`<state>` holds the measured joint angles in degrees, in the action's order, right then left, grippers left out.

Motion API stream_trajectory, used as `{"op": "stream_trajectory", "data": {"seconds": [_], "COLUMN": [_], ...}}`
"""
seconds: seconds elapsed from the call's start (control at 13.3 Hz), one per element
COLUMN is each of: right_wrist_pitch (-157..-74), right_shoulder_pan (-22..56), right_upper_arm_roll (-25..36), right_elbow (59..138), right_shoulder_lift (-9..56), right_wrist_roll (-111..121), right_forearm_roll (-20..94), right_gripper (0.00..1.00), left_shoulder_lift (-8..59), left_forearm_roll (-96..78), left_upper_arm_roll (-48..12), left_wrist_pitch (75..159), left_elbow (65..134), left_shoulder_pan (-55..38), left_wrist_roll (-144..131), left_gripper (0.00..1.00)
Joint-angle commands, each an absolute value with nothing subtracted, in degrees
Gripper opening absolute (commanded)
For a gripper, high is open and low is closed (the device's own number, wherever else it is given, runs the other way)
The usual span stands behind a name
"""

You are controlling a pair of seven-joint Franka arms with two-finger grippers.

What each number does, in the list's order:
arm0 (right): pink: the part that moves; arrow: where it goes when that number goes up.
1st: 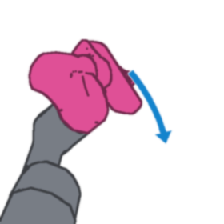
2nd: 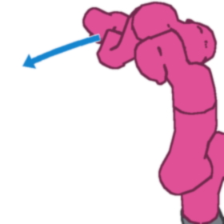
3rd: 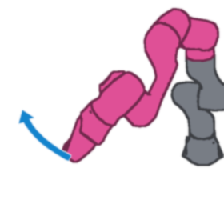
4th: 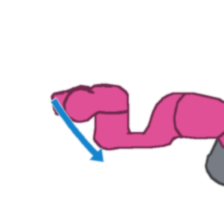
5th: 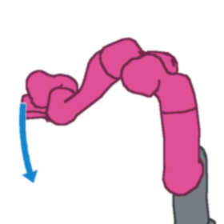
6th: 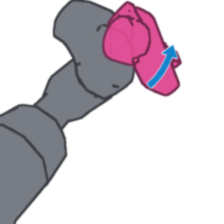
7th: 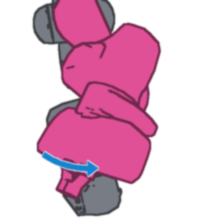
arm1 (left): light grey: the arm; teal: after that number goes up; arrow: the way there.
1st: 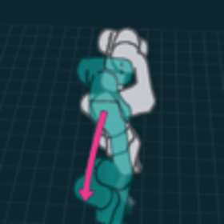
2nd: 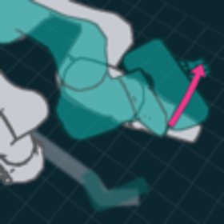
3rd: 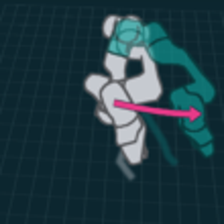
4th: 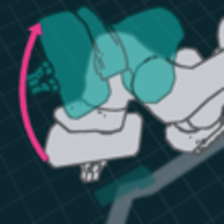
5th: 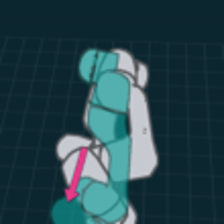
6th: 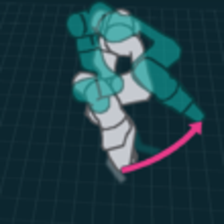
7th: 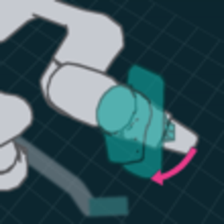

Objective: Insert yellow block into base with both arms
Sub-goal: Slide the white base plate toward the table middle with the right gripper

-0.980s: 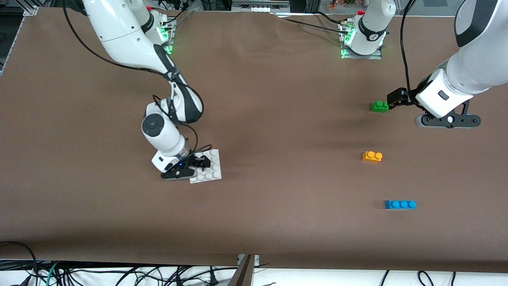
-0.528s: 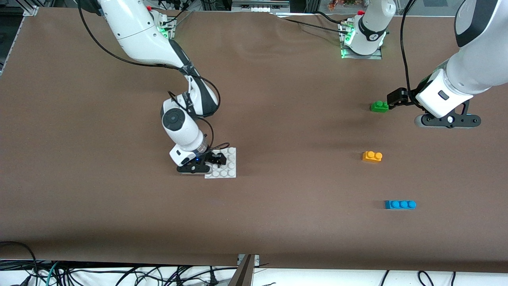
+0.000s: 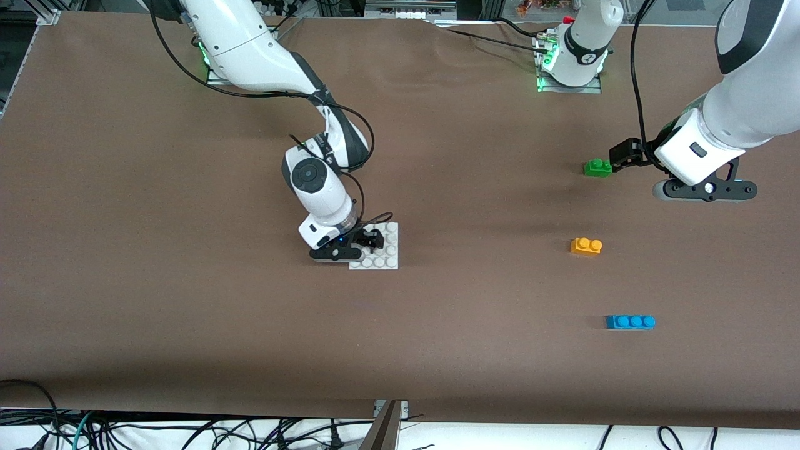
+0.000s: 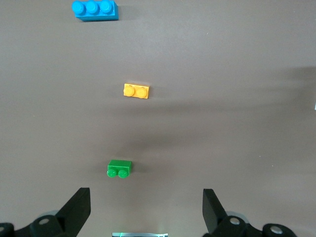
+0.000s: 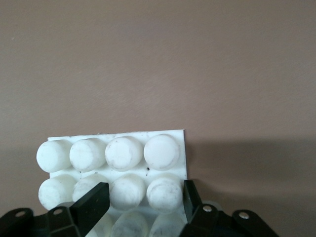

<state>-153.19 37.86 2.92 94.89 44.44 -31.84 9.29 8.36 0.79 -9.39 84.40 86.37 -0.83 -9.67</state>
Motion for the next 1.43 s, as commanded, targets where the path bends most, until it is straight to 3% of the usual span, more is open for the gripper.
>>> {"op": "stream_trajectory", "data": {"seconds": [0.0, 0.98, 1.28, 1.36], "right_wrist_pitch": [-152.23, -152.23, -152.23, -152.23], "right_shoulder_pan": [42.26, 49.48, 49.13, 48.96], "right_upper_arm_roll": [4.92, 5.36, 5.36, 5.36], "right_elbow": [91.76, 85.25, 85.17, 85.17], "right_shoulder_lift": [47.9, 52.91, 52.73, 52.65], "right_wrist_roll": [-34.54, -44.38, -44.56, -44.56], "right_forearm_roll": [10.55, 10.37, 10.63, 10.63], "right_gripper": [0.69, 0.69, 0.74, 0.81], "left_shoulder_lift": [8.53, 8.53, 8.53, 8.53], "left_forearm_roll": [-0.62, -0.88, -0.88, -0.88], "left_upper_arm_roll": [-9.49, -9.49, -9.49, -9.49], "left_wrist_pitch": [83.41, 83.41, 83.41, 83.41], "left_elbow": [85.08, 85.08, 85.08, 85.08], "left_shoulder_pan": [-0.7, -0.7, -0.7, -0.7], "left_wrist_roll": [-9.4, -9.4, -9.4, -9.4], "left_gripper": [1.0, 1.0, 1.0, 1.0]}}
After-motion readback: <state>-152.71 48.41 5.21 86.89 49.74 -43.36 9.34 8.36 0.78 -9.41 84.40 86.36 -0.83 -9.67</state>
